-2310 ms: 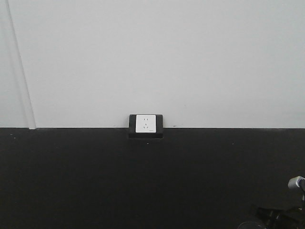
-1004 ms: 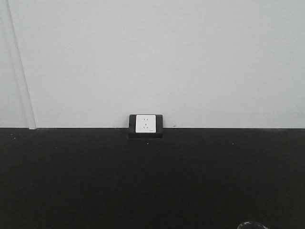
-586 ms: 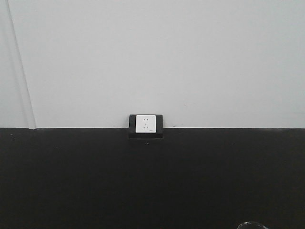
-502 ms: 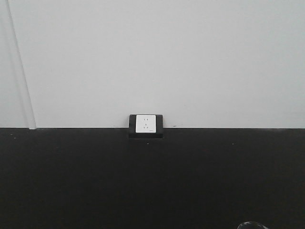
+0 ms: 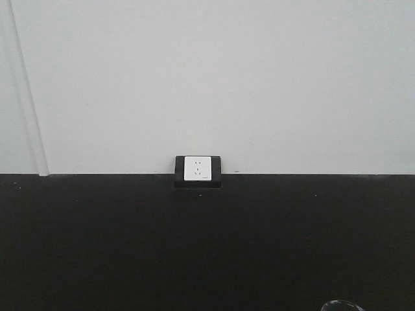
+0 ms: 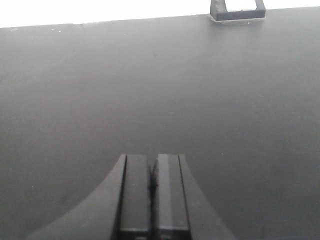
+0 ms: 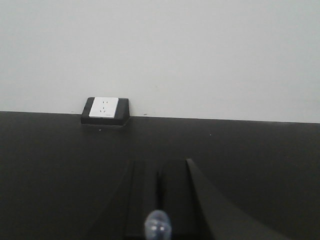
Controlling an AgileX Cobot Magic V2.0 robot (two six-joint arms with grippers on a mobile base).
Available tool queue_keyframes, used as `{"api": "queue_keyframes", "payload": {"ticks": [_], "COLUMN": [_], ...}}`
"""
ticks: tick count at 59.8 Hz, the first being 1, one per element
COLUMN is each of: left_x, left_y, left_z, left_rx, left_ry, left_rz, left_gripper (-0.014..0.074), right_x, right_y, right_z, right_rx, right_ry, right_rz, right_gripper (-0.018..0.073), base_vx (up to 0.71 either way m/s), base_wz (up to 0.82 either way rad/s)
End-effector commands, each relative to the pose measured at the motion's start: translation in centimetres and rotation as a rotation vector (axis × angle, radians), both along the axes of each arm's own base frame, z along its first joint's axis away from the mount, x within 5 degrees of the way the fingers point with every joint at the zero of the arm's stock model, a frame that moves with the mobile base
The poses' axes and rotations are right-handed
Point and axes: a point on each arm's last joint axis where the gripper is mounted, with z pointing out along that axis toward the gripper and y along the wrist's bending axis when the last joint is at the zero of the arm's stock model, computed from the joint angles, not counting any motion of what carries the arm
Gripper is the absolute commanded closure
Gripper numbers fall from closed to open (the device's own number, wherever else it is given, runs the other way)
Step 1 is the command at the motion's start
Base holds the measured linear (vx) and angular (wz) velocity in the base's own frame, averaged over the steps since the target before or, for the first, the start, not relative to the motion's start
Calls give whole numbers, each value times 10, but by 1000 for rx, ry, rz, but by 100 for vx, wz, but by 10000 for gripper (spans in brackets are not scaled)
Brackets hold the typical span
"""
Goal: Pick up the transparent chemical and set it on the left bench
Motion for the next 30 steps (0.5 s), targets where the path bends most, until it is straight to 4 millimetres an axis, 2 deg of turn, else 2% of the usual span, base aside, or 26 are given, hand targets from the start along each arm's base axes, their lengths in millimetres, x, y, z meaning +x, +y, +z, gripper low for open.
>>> {"api": "queue_keyframes", "payload": {"ticks": [1, 30], "left_x": [-1, -1], "left_y": [0, 0], "left_z": [3, 3], "left_rx": [-14, -14], "left_ry": [-81, -81], "left_rz": [-1, -1], "left_gripper": [600, 600], "right_x": [0, 0], "right_y": [2, 2], "right_z": [12, 12], "right_rx": [9, 9], "right_ry": [-48, -48], "right_rz": [25, 25], "right_gripper": [561, 561], "base_vx": [-1, -12], "base_wz": [-2, -10]}}
